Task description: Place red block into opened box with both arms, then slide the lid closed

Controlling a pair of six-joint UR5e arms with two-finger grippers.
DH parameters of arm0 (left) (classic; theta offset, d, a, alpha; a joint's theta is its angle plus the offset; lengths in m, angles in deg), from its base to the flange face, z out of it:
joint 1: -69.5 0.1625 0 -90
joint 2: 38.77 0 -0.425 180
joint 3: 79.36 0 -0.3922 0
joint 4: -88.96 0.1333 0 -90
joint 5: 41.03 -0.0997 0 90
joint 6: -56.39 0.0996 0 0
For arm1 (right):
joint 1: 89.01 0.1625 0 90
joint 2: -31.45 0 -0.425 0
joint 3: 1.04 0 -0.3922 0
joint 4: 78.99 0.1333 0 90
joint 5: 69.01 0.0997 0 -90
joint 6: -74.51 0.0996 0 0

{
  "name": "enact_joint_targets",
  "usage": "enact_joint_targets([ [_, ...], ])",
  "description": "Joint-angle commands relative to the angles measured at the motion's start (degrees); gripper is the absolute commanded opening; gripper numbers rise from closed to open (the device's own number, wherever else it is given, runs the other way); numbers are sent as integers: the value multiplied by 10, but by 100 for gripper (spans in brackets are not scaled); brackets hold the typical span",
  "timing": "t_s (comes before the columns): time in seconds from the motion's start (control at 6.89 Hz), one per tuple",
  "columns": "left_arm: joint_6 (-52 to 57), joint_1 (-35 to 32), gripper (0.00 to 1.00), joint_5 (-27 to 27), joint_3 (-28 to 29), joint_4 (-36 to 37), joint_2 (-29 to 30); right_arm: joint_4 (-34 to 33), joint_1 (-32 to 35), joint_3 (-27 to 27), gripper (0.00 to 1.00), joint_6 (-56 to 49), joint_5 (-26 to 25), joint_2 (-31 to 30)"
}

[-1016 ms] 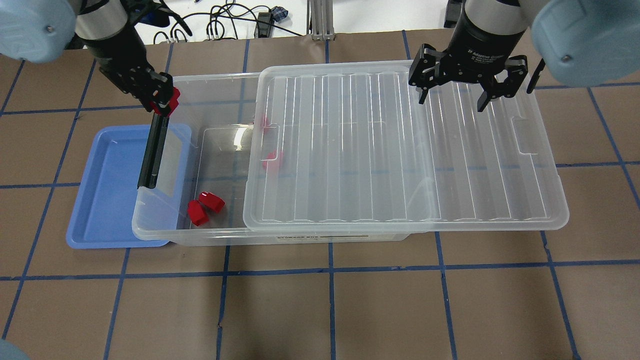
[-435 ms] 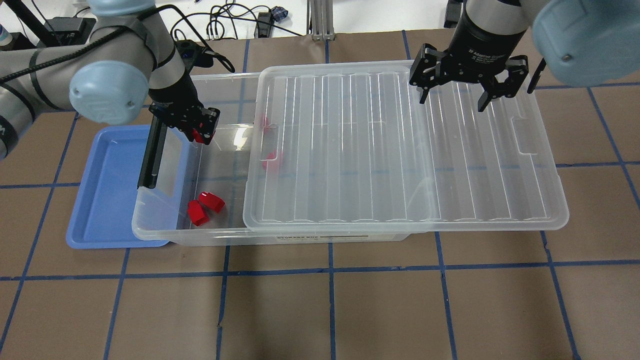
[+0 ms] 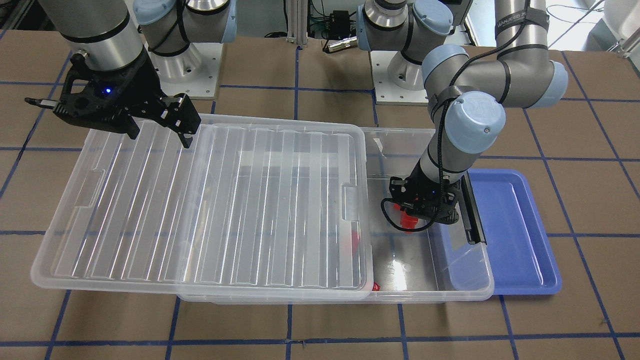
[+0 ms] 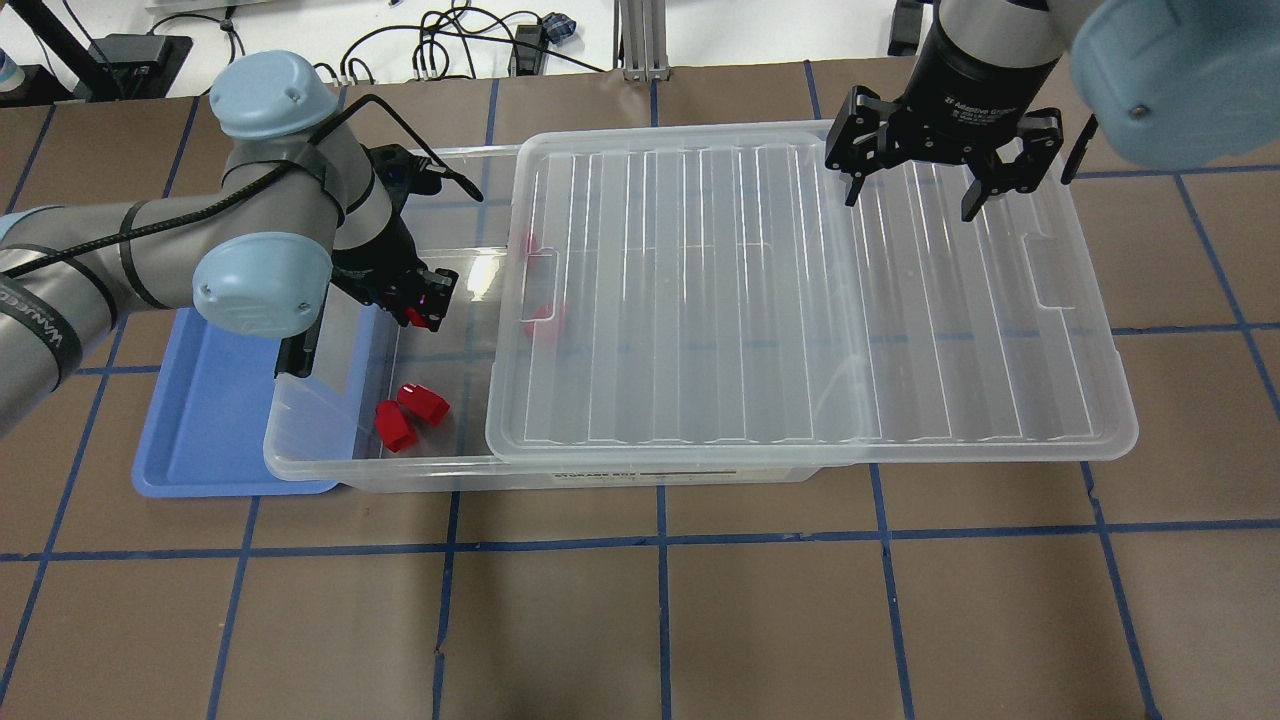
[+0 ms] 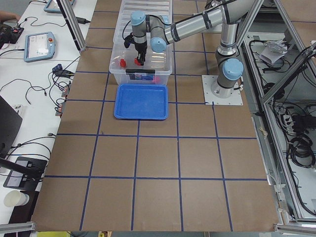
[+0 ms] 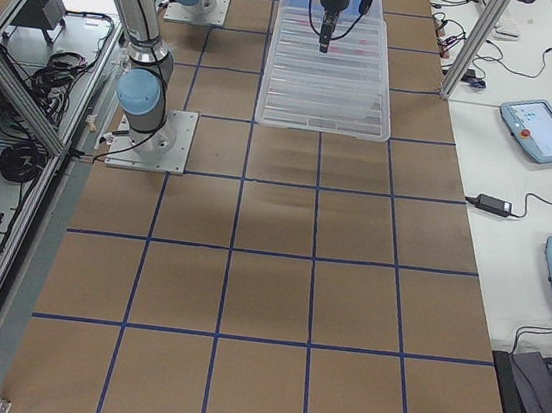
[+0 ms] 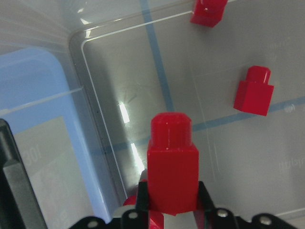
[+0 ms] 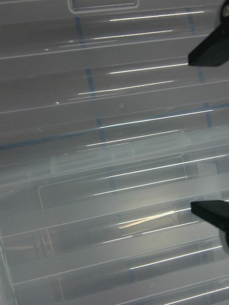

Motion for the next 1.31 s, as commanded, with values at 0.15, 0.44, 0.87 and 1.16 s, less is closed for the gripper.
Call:
enact_joint_targets([
  [0.15,-12,3,0,6,-57,85,15,8,-113,0,100,-129,5,-1],
  [0.44,-15,4,53,6,-59,91,26,10,-183,4,100,-260,-4,3],
  [0.87,-23,3,100,2,19,16,13,22,-246,32,100,-308,-65,5],
  [1.16,-41,-8,100,-1,154,-163,8,-59,-287,100,100,-359,-67,10],
])
